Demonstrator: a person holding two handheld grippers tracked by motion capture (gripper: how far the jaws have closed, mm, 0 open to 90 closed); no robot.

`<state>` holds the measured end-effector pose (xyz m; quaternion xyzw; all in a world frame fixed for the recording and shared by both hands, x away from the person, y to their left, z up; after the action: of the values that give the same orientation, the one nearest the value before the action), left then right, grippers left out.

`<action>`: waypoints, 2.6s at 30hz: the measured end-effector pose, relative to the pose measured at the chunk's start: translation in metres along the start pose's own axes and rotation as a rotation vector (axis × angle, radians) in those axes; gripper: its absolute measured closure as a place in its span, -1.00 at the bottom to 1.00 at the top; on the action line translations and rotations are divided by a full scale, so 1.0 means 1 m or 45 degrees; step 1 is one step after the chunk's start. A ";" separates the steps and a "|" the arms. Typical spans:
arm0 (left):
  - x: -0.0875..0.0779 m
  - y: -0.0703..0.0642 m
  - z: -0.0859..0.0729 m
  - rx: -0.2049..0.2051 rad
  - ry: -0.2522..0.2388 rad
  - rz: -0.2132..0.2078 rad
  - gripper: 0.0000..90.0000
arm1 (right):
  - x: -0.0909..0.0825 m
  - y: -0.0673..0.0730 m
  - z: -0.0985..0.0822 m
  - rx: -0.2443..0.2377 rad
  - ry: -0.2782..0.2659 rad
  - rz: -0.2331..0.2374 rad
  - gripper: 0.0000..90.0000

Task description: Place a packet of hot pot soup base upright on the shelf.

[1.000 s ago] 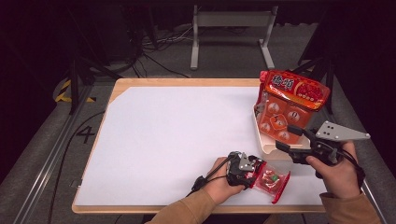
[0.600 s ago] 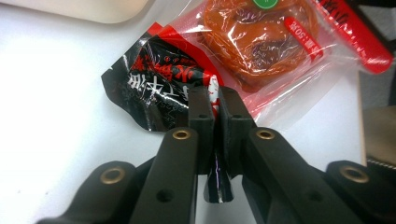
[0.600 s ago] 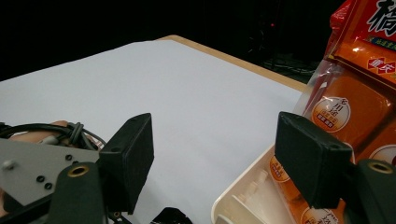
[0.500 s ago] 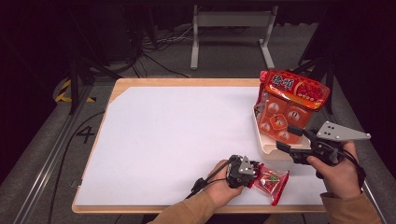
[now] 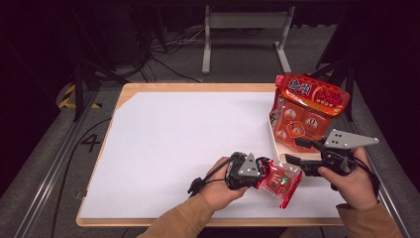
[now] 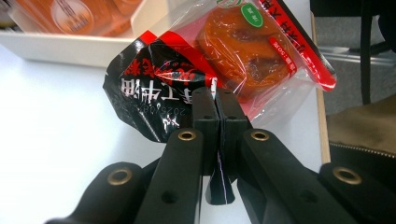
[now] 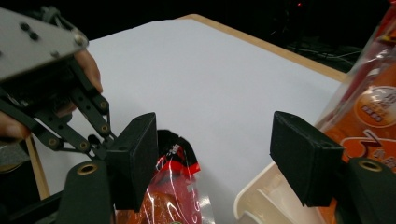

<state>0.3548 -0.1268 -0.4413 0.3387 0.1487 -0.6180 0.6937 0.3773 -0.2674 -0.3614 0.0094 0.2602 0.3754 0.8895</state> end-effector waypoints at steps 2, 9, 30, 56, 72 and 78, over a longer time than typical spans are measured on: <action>-0.005 0.002 0.003 0.034 -0.007 0.008 0.97 | 0.007 0.003 -0.003 0.000 0.036 0.025 -0.27; -0.011 0.003 0.007 0.096 -0.030 0.013 0.97 | 0.027 0.011 -0.016 0.011 0.177 0.107 -0.28; -0.024 0.013 0.009 0.053 -0.099 0.045 0.96 | 0.031 0.021 -0.042 -0.088 0.432 0.205 0.25; -0.035 0.019 0.016 -0.028 -0.219 0.054 0.94 | 0.038 0.022 -0.046 -0.150 0.460 0.117 1.00; -0.069 0.048 0.006 -0.205 -0.367 0.301 -0.32 | 0.022 0.012 -0.022 -0.139 0.234 0.032 1.00; -0.084 0.055 -0.009 -0.257 -0.372 0.351 -0.35 | 0.011 0.007 -0.010 -0.117 0.134 -0.010 1.00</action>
<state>0.3932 -0.0566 -0.3794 0.1914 0.0602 -0.5419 0.8162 0.3746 -0.2572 -0.3735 -0.0522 0.2892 0.3836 0.8755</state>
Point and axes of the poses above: each handheld gripper's, and its own axes: x roughly forward along the jaws, z roughly out of its top, y roughly to its left, the point moved 9 cm from there along x, roughly forward along the jaws, and after that the axes turned 14 degrees about x, right-handed, at the moved point
